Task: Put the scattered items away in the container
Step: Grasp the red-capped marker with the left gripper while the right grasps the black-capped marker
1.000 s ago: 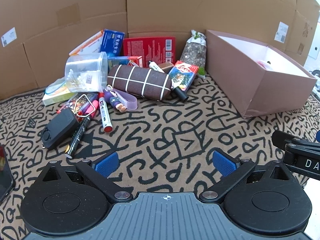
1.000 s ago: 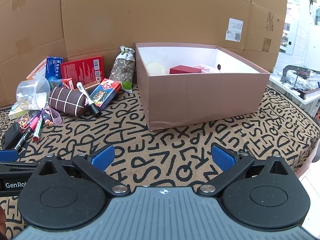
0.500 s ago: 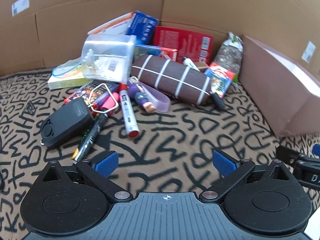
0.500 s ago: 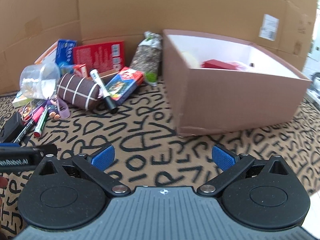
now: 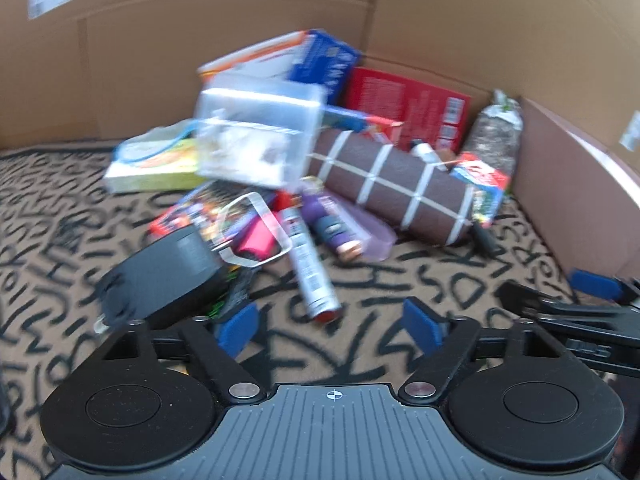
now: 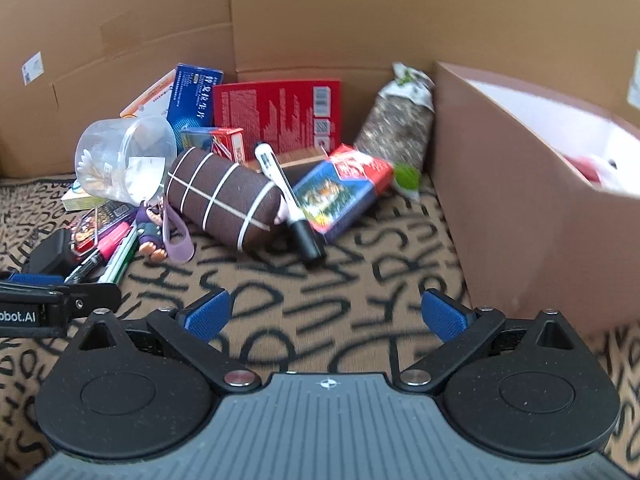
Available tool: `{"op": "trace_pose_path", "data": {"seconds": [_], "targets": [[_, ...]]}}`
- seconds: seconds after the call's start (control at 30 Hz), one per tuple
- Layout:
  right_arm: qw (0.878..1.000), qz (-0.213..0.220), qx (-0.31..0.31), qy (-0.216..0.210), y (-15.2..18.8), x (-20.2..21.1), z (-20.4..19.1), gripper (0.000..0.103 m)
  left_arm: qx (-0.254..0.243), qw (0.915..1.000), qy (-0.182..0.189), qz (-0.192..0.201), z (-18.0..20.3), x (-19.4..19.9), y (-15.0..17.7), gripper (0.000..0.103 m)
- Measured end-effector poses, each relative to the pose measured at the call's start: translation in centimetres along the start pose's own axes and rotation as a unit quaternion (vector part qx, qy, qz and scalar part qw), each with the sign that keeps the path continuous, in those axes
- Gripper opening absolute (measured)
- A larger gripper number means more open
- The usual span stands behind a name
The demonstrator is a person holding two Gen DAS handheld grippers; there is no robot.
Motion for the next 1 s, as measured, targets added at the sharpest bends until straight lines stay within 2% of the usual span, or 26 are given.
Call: {"op": "trace_pose_path", "data": {"seconds": [0.03, 0.1, 0.13, 0.2, 0.23, 0.27, 0.3, 0.37, 0.43, 0.47, 0.5, 0.53, 0.63, 0.67, 0.7, 0.77, 0.8, 0.87, 1.0], "targets": [[1.000, 0.002, 0.009, 0.003, -0.1, -0.4, -0.1, 0.093, -0.005, 1.0000, 0.002, -0.004, 0.2, -0.5, -0.1, 0.081], [1.000, -0.006, 0.018, 0.008, -0.3, -1.6, 0.0, 0.078, -0.007, 0.9997, 0.000, -0.022, 0.1, -1.8, -0.1, 0.068], [1.000, -0.009, 0.022, 0.009, -0.3, -2.1, 0.0, 0.075, -0.002, 0.9995, 0.001, -0.030, 0.0, -2.4, 0.0, 0.064], [1.000, -0.020, 0.013, -0.003, -0.3, -3.1, 0.1, 0.062, -0.001, 0.9997, -0.005, -0.024, -0.3, -2.7, -0.3, 0.058], [1.000, -0.025, 0.008, -0.008, -0.3, -3.6, 0.1, 0.060, -0.003, 0.9997, -0.008, -0.022, -0.4, -2.8, -0.5, 0.055], [1.000, -0.021, 0.006, -0.012, -0.6, -3.9, 0.1, 0.058, -0.003, 0.9997, -0.011, -0.021, -0.5, -3.0, -0.6, 0.044], [1.000, -0.017, 0.009, -0.010, -0.8, -4.0, 0.0, 0.051, -0.002, 0.9997, -0.015, -0.020, -0.7, -3.1, -0.8, 0.032], [1.000, -0.012, 0.021, -0.011, -1.2, -4.5, -0.3, 0.042, 0.004, 0.9997, -0.012, -0.020, -1.0, -3.2, -1.0, 0.028], [0.999, -0.008, 0.031, -0.017, -1.5, -4.9, -0.9, 0.034, 0.012, 0.9998, -0.005, -0.018, -1.2, -3.4, -1.2, 0.028], [0.999, -0.005, 0.036, -0.021, -1.6, -5.0, -1.2, 0.030, 0.010, 0.9998, -0.005, -0.015, -1.2, -3.4, -1.2, 0.034], [0.999, -0.002, 0.042, -0.023, -1.7, -5.2, -1.6, 0.029, 0.004, 0.9999, -0.008, -0.011, -1.1, -3.6, -1.2, 0.047], [0.999, 0.002, 0.048, -0.023, -1.8, -5.4, -1.9, 0.029, -0.002, 0.9999, -0.011, -0.006, -1.0, -3.7, -1.3, 0.047], [0.998, 0.004, 0.050, -0.025, -1.8, -5.5, -2.1, 0.029, -0.021, 0.9996, -0.019, 0.001, -0.7, -4.0, -1.2, 0.046], [0.999, 0.003, 0.044, -0.029, -1.8, -5.5, -1.9, 0.029, -0.026, 0.9994, -0.023, 0.001, -0.8, -4.0, -1.1, 0.032], [0.999, 0.002, 0.038, -0.033, -1.8, -5.5, -1.8, 0.029, -0.026, 0.9994, -0.024, 0.002, -0.8, -4.0, -1.1, 0.030], [0.999, -0.001, 0.022, -0.046, -1.7, -5.3, -1.5, 0.028, -0.028, 0.9992, -0.029, 0.002, -0.8, -3.9, -1.0, 0.028], [0.998, -0.003, 0.015, -0.053, -1.7, -5.1, -1.5, 0.023, -0.030, 0.9990, -0.032, 0.001, -0.8, -3.8, -0.9, 0.025], [0.998, -0.007, 0.014, -0.065, -1.3, -4.5, -1.6, 0.021, -0.035, 0.9987, -0.037, 0.000, -0.7, -3.4, -0.6, 0.024], [0.998, -0.009, 0.018, -0.064, -0.4, -3.0, -1.5, 0.020, -0.040, 0.9985, -0.037, -0.005, -0.3, -2.2, 0.4, 0.023]]}}
Point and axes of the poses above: each gripper's, at about its wrist camera, not at the fingertips, and x roughly against the way its jaws point, z to its right, y to its underside, the point moved 10 cm from there along -x, roughly the way its jaws point, and after that the axes turned 6 degrees about y, right-handed, at the moved point
